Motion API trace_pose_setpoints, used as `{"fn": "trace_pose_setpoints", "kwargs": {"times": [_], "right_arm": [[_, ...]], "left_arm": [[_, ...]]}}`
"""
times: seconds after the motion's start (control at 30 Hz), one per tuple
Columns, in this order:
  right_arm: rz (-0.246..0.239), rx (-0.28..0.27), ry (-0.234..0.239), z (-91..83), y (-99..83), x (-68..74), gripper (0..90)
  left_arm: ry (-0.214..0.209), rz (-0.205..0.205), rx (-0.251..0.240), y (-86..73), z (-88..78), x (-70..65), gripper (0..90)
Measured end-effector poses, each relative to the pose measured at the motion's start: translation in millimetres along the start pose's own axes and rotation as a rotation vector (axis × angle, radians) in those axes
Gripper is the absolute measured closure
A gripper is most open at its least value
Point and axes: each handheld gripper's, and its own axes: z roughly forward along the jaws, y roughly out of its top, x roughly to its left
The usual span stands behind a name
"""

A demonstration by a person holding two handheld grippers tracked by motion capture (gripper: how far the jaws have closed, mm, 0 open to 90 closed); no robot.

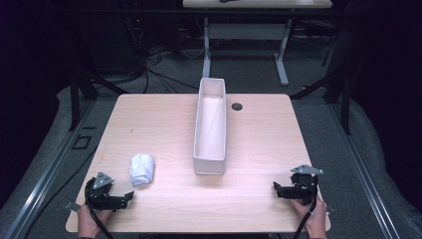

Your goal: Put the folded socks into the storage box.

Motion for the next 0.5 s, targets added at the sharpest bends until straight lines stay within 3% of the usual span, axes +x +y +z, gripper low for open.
{"fn": "trace_pose_setpoints", "kwargs": {"times": [0.23,0.37,0.5], "right_arm": [[-0.014,-0.003,0.012,1.4,1.3,-1.1,0.0],[-0.015,-0.004,0.014,1.5,1.3,-1.3,0.0],[-0.014,-0.004,0.014,1.6,1.4,-1.1,0.0]], "left_arm": [[0.019,0.011,-0.007,-0.2,-0.8,-2.4,0.0],[0.02,-0.007,0.001,-0.1,-1.0,-2.3,0.0],[0.03,0.003,0.046,4.6,-3.2,-5.3,0.0]]}}
